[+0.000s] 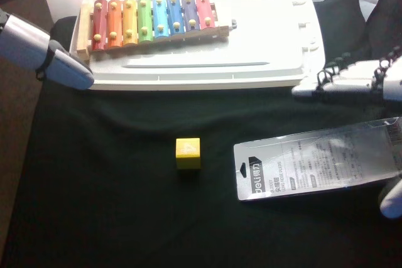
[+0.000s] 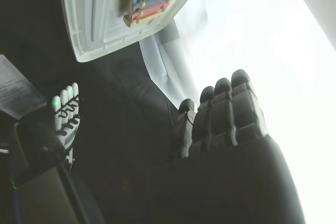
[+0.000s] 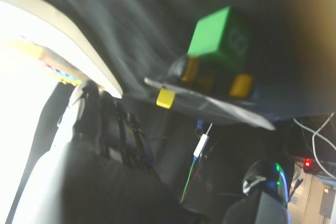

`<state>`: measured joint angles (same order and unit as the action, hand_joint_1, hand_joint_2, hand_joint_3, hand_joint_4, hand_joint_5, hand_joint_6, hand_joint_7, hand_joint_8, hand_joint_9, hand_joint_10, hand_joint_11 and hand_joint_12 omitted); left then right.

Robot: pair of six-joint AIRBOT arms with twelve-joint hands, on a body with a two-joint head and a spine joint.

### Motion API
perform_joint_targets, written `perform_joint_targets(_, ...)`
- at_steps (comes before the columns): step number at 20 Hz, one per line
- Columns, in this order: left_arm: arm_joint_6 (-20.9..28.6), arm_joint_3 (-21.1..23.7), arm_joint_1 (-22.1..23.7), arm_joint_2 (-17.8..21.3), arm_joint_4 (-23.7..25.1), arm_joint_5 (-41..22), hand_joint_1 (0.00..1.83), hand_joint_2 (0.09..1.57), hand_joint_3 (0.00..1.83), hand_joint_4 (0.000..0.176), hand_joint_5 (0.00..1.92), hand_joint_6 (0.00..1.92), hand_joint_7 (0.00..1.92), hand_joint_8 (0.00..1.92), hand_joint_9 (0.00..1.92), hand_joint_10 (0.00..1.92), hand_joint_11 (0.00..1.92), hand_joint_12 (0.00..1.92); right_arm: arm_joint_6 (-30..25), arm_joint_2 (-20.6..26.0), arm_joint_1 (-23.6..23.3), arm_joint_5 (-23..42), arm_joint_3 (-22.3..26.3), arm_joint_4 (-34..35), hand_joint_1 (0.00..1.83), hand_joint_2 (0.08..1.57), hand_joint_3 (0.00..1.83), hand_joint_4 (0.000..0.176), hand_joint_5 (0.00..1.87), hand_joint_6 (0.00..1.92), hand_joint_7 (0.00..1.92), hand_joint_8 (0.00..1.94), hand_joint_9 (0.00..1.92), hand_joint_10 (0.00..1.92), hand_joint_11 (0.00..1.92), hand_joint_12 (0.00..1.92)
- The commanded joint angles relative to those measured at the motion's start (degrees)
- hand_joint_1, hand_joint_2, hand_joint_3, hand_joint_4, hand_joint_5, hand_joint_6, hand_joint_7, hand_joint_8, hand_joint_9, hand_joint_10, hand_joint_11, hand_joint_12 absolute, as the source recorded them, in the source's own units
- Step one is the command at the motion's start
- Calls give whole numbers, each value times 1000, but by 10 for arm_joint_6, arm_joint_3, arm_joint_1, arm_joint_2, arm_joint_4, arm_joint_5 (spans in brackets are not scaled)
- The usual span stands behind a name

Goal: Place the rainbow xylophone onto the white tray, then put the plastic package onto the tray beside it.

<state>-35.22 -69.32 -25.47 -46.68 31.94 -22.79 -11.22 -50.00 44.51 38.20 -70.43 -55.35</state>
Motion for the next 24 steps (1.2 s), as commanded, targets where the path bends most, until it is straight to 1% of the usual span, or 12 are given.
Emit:
perform_joint_targets(1,-3,-1,3,-1,-17,-56,660,644,0,89,0,0,0,0,0,0,0,0,-1,-6,4,33,-3,36,520,597,0,0,31,10,23,7,7,2,69,28)
perform_joint_targets(6,-3,0,1,-2,-18,-56,643,639,0,69,0,0,0,0,0,0,0,0,-1,-15,16,34,-7,45,504,584,0,0,30,5,20,4,0,0,43,13)
perform_joint_targets(7,-3,0,0,-3,-18,-56,638,633,0,85,0,0,0,0,0,0,0,0,-1,-17,18,34,-8,45,491,576,0,0,21,1,11,0,0,0,21,3)
perform_joint_targets(10,-3,0,-1,-4,-19,-57,635,649,0,92,0,0,0,0,0,0,0,0,-1,-24,24,34,-11,45,491,580,0,0,28,3,11,0,0,0,0,0)
perform_joint_targets(14,-3,1,-2,-4,-20,-59,734,719,18,136,0,0,0,0,0,0,0,0,-1,-29,28,34,-15,45,516,583,0,0,49,9,38,10,5,2,0,0)
perform_joint_targets(16,-3,1,-6,-4,-23,-61,724,728,16,134,0,0,0,0,0,0,0,0,-1,-33,29,34,-21,45,526,580,0,0,50,8,39,8,0,0,8,3)
perform_joint_targets(18,-3,1,-9,-5,-25,-63,760,733,13,80,0,0,0,0,0,0,0,0,-1,-35,30,33,-24,45,566,588,2,0,62,10,47,9,10,4,3,1)
perform_joint_targets(19,-3,1,-9,-5,-25,-63,763,716,4,76,0,0,0,0,0,0,0,0,-1,-36,30,33,-25,45,584,599,7,0,64,10,51,10,10,3,0,0)
perform_joint_targets(20,-3,1,-9,-5,-26,-63,740,703,0,91,0,0,0,0,0,0,0,0,-1,-36,30,33,-27,45,618,605,8,0,64,9,49,8,7,2,19,8)
perform_joint_targets(22,-3,1,-10,-5,-27,-63,738,719,5,64,0,0,0,0,0,0,0,0,-1,-38,30,33,-29,45,635,645,8,0,97,6,85,6,59,9,171,64)
perform_joint_targets(23,-3,1,-10,-5,-27,-63,738,719,5,64,0,0,0,0,0,0,0,0,-1,-39,30,33,-31,46,635,645,8,0,97,6,85,6,59,9,171,64)
perform_joint_targets(24,-3,1,-10,-5,-27,-63,769,703,0,102,0,0,0,0,0,0,0,0,-1,-39,30,33,-32,46,680,699,11,0,143,8,166,12,180,24,349,133)
